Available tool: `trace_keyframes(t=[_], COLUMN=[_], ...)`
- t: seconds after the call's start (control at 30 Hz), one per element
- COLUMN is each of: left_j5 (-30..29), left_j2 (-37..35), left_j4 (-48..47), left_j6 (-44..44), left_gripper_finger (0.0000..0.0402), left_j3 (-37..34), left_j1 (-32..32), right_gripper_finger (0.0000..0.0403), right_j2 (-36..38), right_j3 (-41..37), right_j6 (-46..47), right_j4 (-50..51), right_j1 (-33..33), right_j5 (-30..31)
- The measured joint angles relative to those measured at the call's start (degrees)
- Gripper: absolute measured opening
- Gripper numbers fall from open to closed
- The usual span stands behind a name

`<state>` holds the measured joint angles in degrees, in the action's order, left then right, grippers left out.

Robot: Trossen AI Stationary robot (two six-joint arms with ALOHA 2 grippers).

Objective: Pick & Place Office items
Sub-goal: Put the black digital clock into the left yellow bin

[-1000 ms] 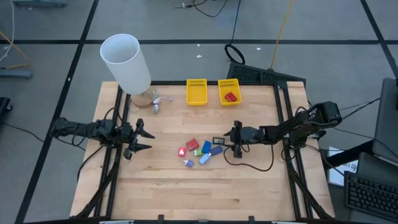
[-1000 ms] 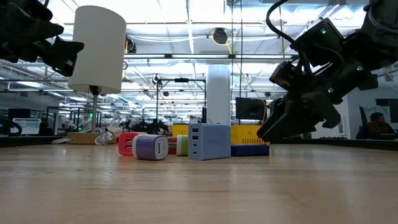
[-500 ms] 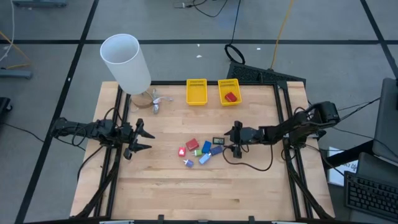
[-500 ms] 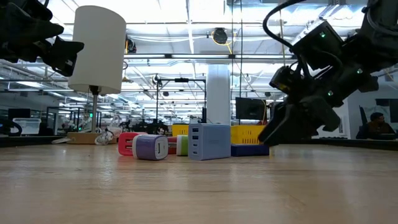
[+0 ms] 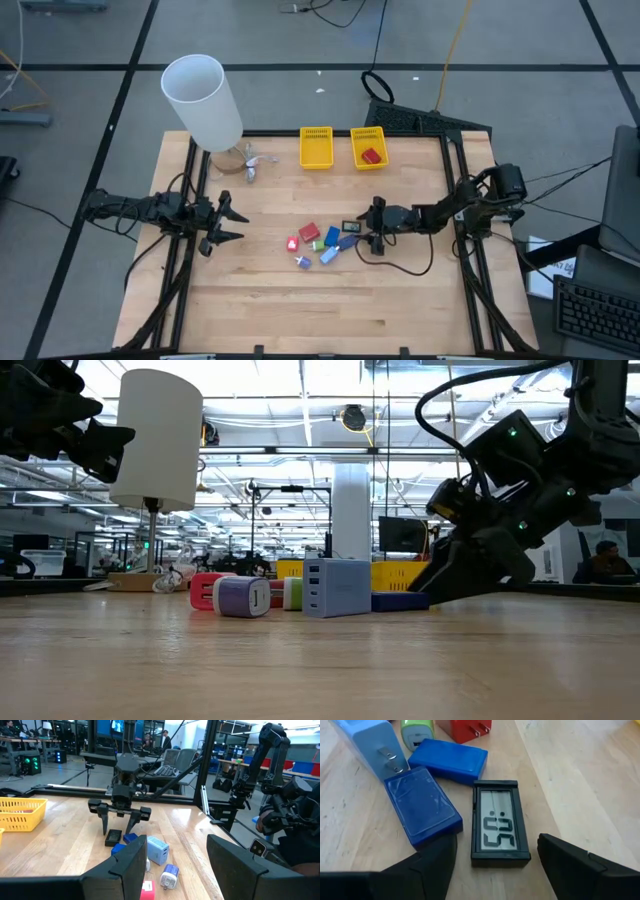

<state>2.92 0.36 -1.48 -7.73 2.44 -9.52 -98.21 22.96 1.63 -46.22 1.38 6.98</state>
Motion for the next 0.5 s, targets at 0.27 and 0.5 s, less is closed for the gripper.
trace_keyframes(t=[0.27,0.5], left_j5=[0.00,0.00], left_j2=[0.00,0.00], left_j4=[0.00,0.00], left_j6=[0.00,-0.01], left_gripper_finger=[0.0209,0.0209], left_j3=[-0.01,0.00], left_j1=[0.00,0.00], right_gripper_finger=[0.0226,0.0192], right_j2=[-0.07,-0.09], right_j3=[0.00,0.00], right_j6=[0.69,0.78], right_j4=[0.48,0.55], right_j1=[-0.01,-0.01], right_j5=[0.00,0.02])
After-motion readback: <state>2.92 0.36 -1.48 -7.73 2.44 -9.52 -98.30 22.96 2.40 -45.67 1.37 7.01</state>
